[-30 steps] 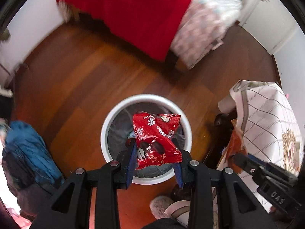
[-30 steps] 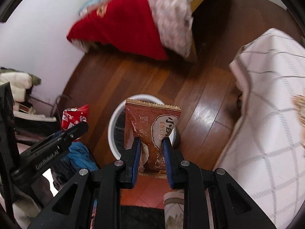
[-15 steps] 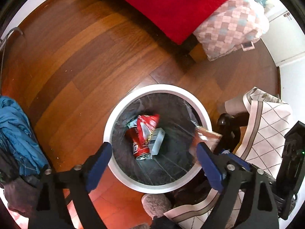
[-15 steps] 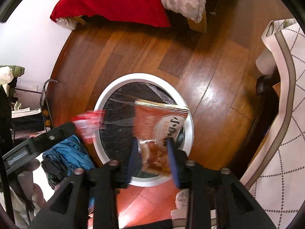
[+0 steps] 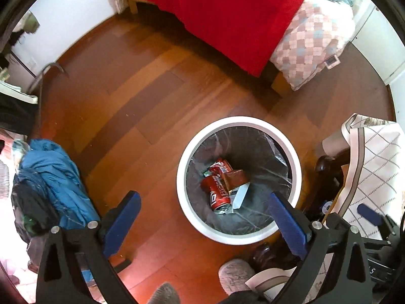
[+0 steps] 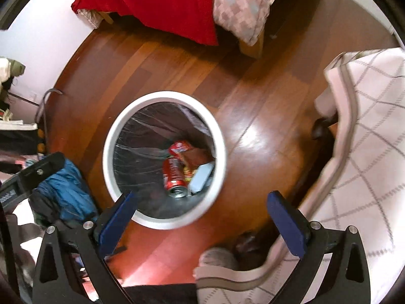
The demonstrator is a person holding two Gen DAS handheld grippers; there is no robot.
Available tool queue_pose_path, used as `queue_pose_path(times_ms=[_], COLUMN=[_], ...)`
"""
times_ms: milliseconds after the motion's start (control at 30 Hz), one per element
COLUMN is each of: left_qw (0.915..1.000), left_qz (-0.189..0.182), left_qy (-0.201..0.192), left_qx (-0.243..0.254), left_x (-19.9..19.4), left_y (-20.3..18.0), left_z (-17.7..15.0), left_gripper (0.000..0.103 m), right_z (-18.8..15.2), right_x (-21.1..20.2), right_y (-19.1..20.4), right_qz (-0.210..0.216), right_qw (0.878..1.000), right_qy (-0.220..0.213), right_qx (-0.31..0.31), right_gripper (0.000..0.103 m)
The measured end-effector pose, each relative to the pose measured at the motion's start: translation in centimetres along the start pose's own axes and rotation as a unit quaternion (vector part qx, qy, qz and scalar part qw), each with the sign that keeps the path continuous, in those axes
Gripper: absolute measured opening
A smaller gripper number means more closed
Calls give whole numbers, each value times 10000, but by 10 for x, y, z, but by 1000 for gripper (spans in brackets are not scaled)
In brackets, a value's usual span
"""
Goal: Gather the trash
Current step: 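Move both tools back over the table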
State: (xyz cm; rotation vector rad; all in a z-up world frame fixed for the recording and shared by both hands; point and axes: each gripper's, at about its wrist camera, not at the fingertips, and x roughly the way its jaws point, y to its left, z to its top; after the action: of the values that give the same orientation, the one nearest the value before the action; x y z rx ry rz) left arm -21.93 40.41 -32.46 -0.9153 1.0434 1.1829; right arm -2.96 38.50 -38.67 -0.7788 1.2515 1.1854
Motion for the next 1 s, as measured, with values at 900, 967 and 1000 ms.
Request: queue_pose_path(times_ms=[900, 967, 1000], left_qw=[9903, 9883, 9876], left_qz=[-102, -108, -100], left_qy=[-1336, -1467, -1512], left_qx=[376, 396, 418], left_x=[-195, -210, -216], left_y=[-35, -41, -46], left_z=[-91, -96, -99], left_gripper=[103, 103, 103], right_z=[-100, -108, -114], right_x=[-233, -255, -266], right_y=[-8, -15, -20], right_qz=[610, 768, 846], right_qw=[9858, 9820, 9799], right_qy=[-1567, -1725, -1805], right_qx=[5, 68, 111], right_gripper=[103, 103, 103])
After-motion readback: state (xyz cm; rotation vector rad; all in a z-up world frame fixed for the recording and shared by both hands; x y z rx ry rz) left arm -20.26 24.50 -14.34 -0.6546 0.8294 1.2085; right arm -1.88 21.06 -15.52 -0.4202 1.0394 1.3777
